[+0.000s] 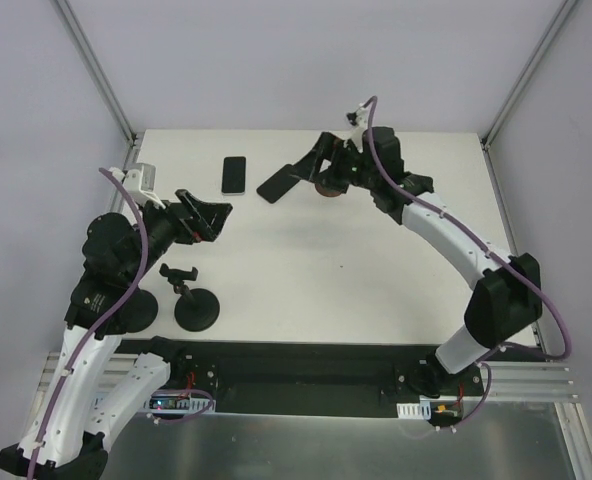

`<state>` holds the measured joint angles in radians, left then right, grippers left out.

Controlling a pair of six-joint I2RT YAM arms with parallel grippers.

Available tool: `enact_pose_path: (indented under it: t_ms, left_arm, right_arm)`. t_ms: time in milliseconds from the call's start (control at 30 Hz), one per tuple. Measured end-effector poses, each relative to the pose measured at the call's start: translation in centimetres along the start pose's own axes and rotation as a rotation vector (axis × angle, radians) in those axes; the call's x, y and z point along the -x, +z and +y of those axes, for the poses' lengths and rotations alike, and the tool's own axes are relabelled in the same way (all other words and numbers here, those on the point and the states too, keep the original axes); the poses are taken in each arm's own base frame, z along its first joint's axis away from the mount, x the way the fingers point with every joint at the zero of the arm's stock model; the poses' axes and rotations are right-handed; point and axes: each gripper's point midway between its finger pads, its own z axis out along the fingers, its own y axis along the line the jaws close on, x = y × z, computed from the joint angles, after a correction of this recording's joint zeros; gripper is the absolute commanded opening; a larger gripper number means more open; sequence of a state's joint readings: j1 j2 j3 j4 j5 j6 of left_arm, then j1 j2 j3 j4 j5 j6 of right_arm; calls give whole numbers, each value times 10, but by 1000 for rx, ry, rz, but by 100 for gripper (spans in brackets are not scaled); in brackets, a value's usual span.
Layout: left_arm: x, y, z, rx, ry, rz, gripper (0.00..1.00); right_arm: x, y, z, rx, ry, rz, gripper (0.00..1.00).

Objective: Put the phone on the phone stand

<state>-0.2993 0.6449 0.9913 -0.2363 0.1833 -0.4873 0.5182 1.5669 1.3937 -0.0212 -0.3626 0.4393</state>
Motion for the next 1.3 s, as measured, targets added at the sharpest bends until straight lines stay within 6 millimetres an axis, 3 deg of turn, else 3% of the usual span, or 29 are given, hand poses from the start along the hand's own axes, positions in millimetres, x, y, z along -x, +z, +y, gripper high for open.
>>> enact_pose_path:
  t_ms: [100,233,367,467,567,700,900,1200,1300]
  left_arm:
    - [-20,-3,11,44,-16,74,99]
    - [-32,-12,19,89,-22,127,98]
    - [-13,-36,22,150,15,50,98]
    - [16,-64,18,176,39,-85,99]
    - [56,-115,9,190,54,-305,99]
    - [76,-151,9,215,46,-448,98]
    - [73,-150,16,250,46,-436,98]
    - [67,-130,22,271,49,-374,98]
    - [63,-127,25,280,49,-359,99]
  right_arm:
    - [-33,19,21,59,76,87,97]
    - [-78,36,76,159,187,163,98]
    - [-142,37,136,240,327,224,96]
    - [-189,32,159,247,410,281,90]
    - [-212,35,165,233,471,300,84]
    - [-217,54,164,222,539,294,73]
    - [-247,70,154,159,604,318,72]
    - [-274,70,166,153,652,375,65]
    - [-277,72,166,152,665,379,51]
